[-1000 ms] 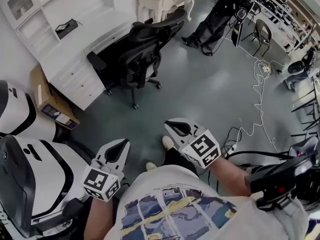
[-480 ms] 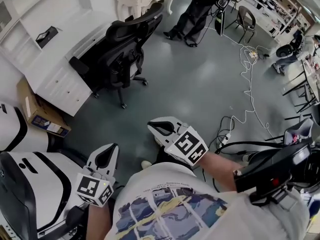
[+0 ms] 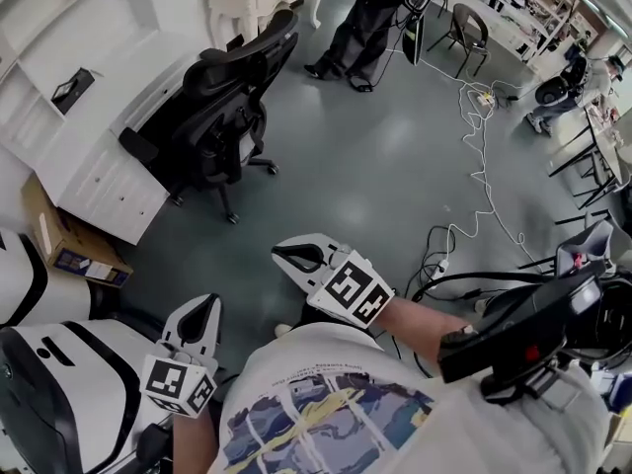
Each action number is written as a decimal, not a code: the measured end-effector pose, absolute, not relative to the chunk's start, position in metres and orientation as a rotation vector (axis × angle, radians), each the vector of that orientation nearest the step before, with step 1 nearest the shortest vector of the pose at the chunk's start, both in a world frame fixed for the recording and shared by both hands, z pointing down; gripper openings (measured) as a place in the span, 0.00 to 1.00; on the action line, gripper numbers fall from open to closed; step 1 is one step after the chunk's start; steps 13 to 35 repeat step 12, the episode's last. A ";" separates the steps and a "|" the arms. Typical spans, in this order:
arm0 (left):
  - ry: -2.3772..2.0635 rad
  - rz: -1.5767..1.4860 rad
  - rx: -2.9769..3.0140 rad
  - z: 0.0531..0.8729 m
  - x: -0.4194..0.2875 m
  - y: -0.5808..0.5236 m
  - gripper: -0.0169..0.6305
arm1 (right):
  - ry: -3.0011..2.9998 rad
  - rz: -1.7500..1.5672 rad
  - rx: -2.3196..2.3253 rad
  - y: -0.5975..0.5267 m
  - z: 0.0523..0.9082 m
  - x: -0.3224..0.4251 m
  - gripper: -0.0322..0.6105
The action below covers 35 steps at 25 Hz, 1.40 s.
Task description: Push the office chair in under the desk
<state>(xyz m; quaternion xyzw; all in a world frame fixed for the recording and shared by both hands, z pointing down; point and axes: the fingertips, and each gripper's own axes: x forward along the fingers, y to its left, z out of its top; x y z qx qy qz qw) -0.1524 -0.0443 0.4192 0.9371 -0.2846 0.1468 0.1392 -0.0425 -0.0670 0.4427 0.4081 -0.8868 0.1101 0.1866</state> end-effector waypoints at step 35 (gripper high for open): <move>-0.817 0.440 2.703 0.419 -0.122 -0.081 0.05 | -2.500 0.325 1.141 -0.104 0.447 -0.012 0.09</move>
